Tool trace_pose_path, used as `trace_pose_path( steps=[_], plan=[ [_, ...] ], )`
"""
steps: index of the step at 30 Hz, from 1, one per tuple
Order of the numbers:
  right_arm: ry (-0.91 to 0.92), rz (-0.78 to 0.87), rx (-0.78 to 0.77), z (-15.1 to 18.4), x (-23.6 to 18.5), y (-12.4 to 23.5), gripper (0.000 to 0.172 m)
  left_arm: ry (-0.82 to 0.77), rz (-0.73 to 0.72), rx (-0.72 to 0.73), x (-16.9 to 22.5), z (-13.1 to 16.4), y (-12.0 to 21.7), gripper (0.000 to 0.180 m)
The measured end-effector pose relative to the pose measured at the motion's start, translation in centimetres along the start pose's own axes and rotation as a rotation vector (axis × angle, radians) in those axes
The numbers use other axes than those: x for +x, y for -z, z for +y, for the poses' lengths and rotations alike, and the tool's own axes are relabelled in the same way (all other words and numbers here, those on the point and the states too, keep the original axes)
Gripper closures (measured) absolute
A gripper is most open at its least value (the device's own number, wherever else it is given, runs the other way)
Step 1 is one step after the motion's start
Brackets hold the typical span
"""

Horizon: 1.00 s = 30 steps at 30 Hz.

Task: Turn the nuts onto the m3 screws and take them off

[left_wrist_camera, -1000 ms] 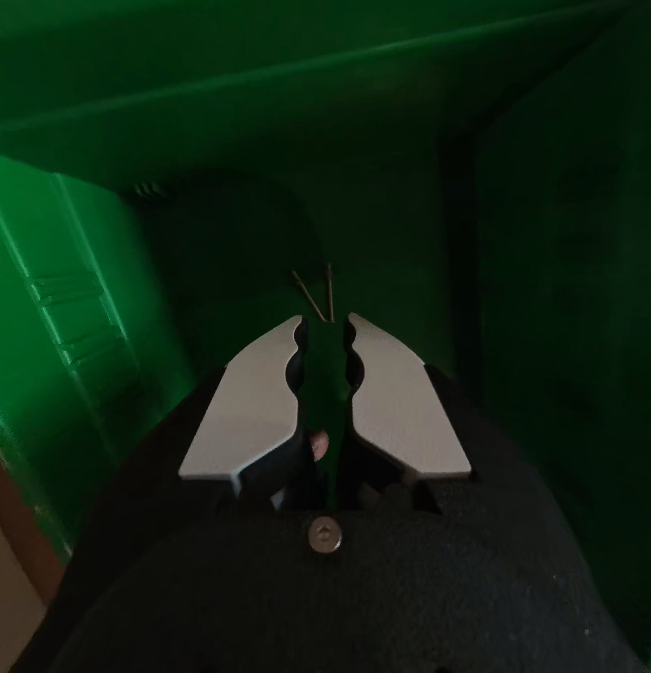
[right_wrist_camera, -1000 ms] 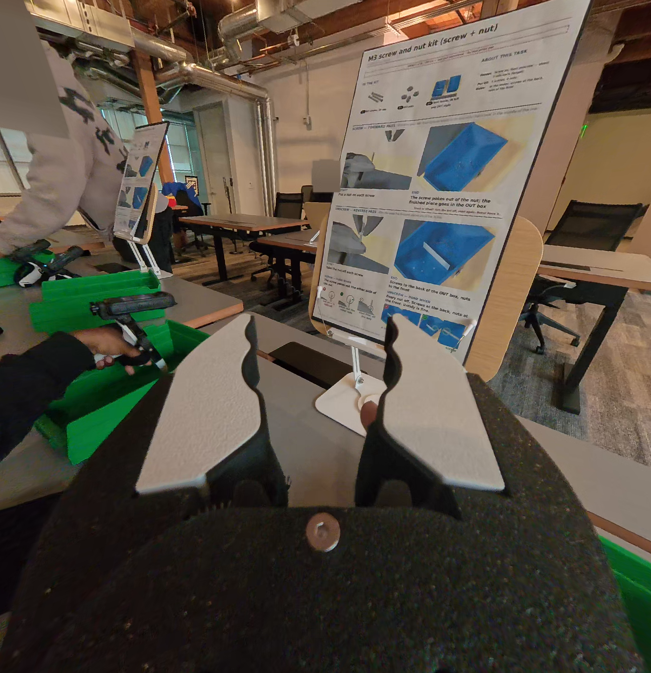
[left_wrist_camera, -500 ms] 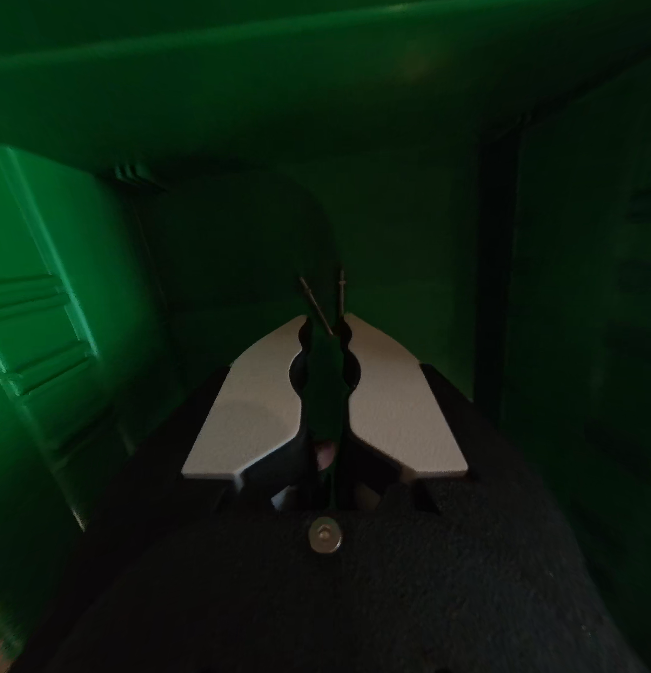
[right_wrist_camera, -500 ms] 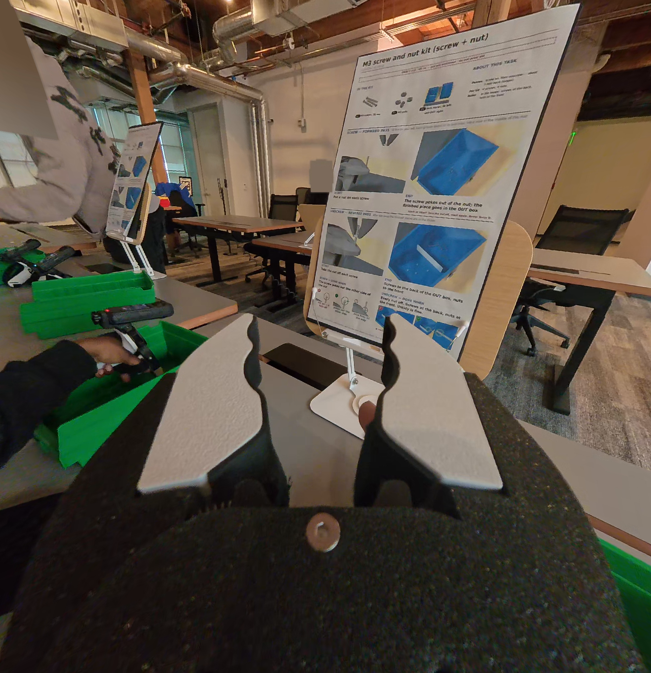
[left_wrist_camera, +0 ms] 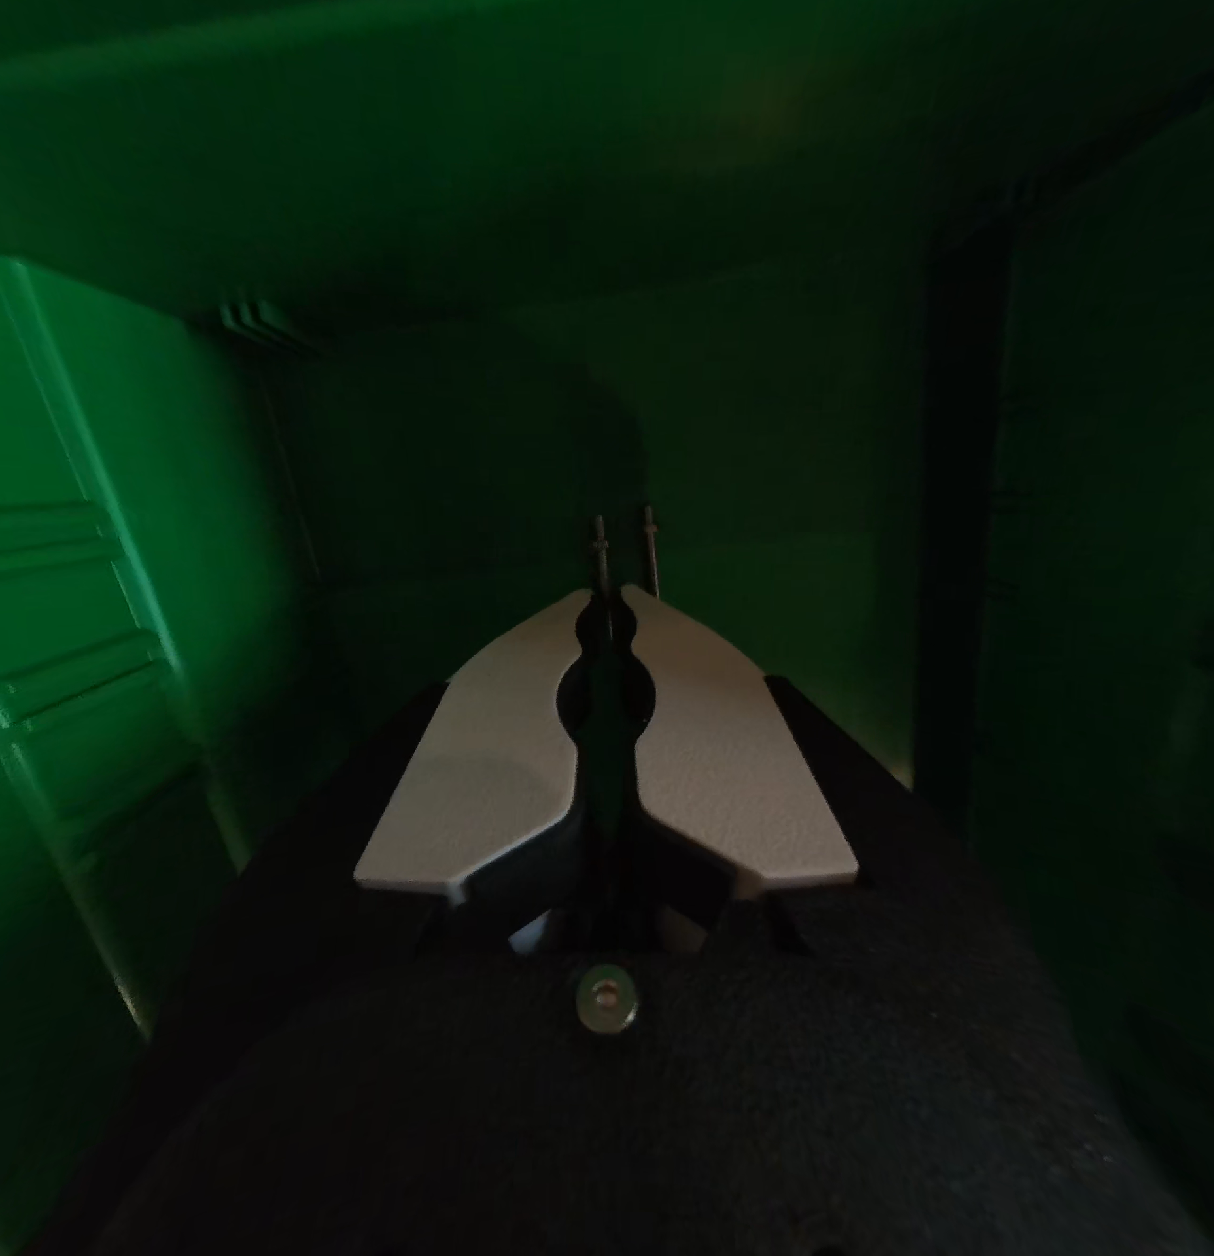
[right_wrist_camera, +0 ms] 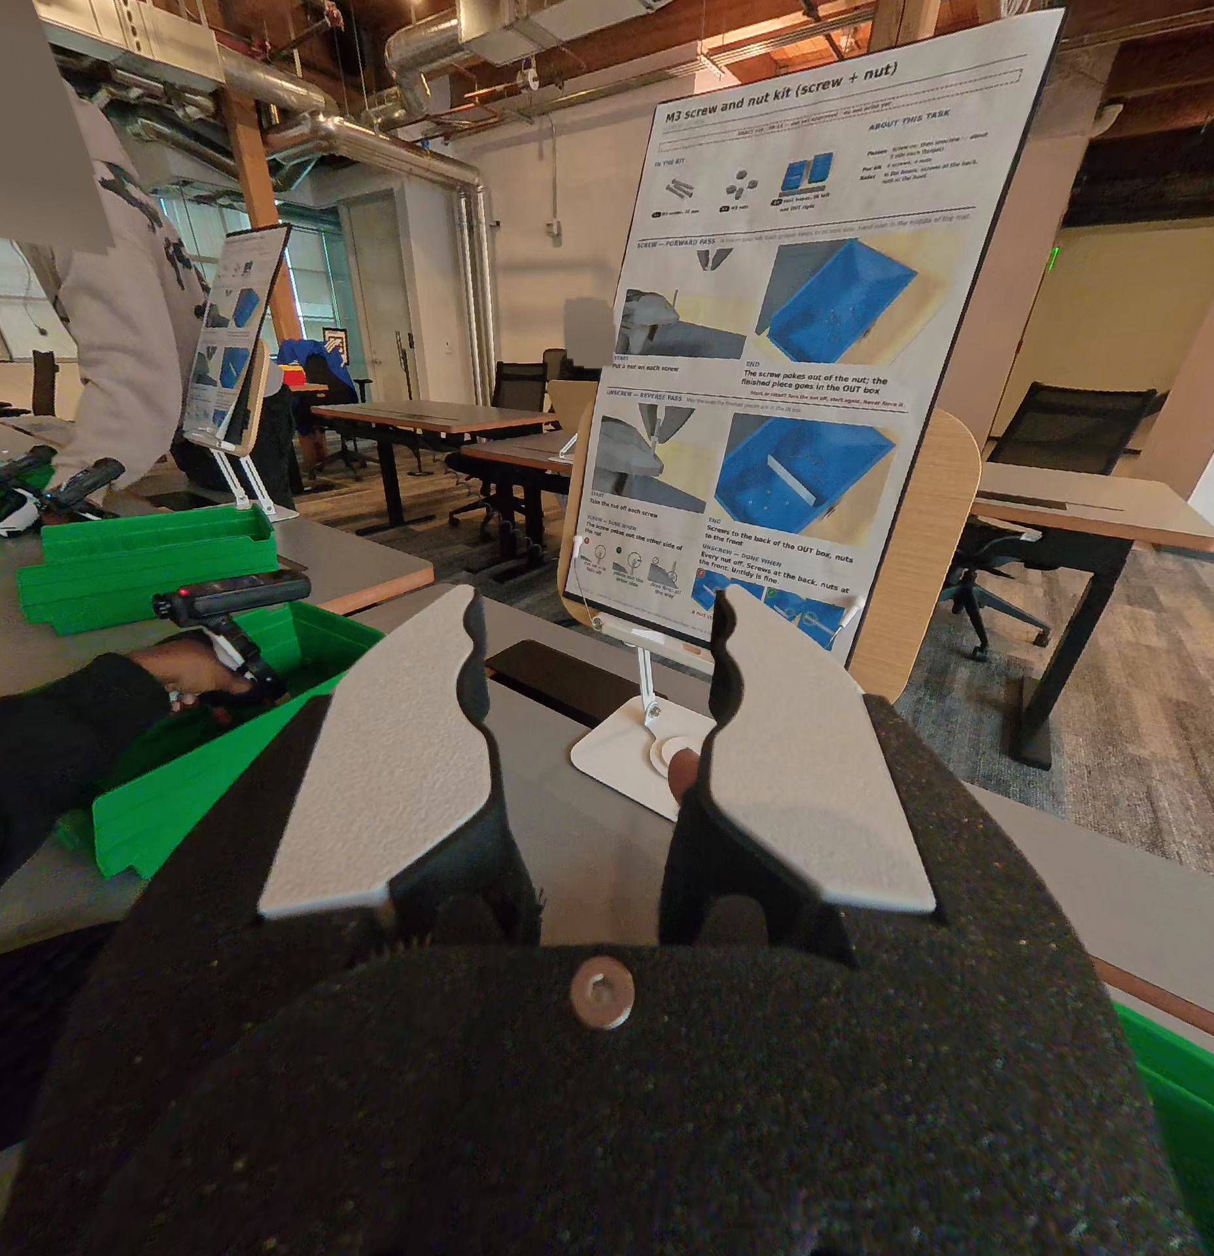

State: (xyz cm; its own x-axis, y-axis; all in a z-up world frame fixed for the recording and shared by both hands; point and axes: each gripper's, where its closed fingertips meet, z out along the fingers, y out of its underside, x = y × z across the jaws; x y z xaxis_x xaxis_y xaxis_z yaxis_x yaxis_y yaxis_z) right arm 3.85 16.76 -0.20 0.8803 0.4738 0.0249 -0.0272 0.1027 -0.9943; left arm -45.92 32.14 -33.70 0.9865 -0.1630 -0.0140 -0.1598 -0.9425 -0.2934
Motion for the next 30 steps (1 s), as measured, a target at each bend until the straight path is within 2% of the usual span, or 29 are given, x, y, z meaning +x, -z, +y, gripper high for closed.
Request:
trace_pose_path(
  steps=[4, 8, 12, 16, 19, 23, 26, 30],
  plan=[
    [0.011, -0.017, -0.003, 0.0, -0.4, -0.1, 0.111, -0.005, -0.005, 0.065, -0.2, -0.2, 1.4, 0.179],
    [0.039, -0.065, -0.024, 0.4, -1.5, -0.5, 0.115, -0.023, 0.03, 0.285, 1.1, -3.1, 6.6, 0.179],
    [0.048, -0.145, -0.021, 0.5, -3.2, -1.0, 0.121, -0.123, 0.264, 0.591, 7.5, -6.7, 14.8, 0.179],
    [0.034, -0.234, -0.016, 0.5, -5.2, -1.7, 0.124, -0.292, 0.477, 0.8, 15.3, -7.5, 22.0, 0.179],
    [0.034, -0.3, -0.02, 0.7, -6.8, -2.3, 0.126, -0.433, 0.66, 0.907, 21.5, -6.5, 26.3, 0.179],
    [0.029, -0.403, -0.008, 0.7, -9.2, -2.9, 0.133, -0.623, 0.915, 0.993, 28.7, -3.4, 31.1, 0.179],
    [0.023, -0.48, -0.003, 0.8, -10.9, -3.3, 0.136, -0.732, 1.068, 1.022, 32.2, -0.8, 33.6, 0.18],
    [-0.006, -0.586, 0.024, 0.6, -13.4, -3.4, 0.141, -0.807, 1.232, 1.035, 34.7, 2.0, 35.4, 0.18]
  ],
)
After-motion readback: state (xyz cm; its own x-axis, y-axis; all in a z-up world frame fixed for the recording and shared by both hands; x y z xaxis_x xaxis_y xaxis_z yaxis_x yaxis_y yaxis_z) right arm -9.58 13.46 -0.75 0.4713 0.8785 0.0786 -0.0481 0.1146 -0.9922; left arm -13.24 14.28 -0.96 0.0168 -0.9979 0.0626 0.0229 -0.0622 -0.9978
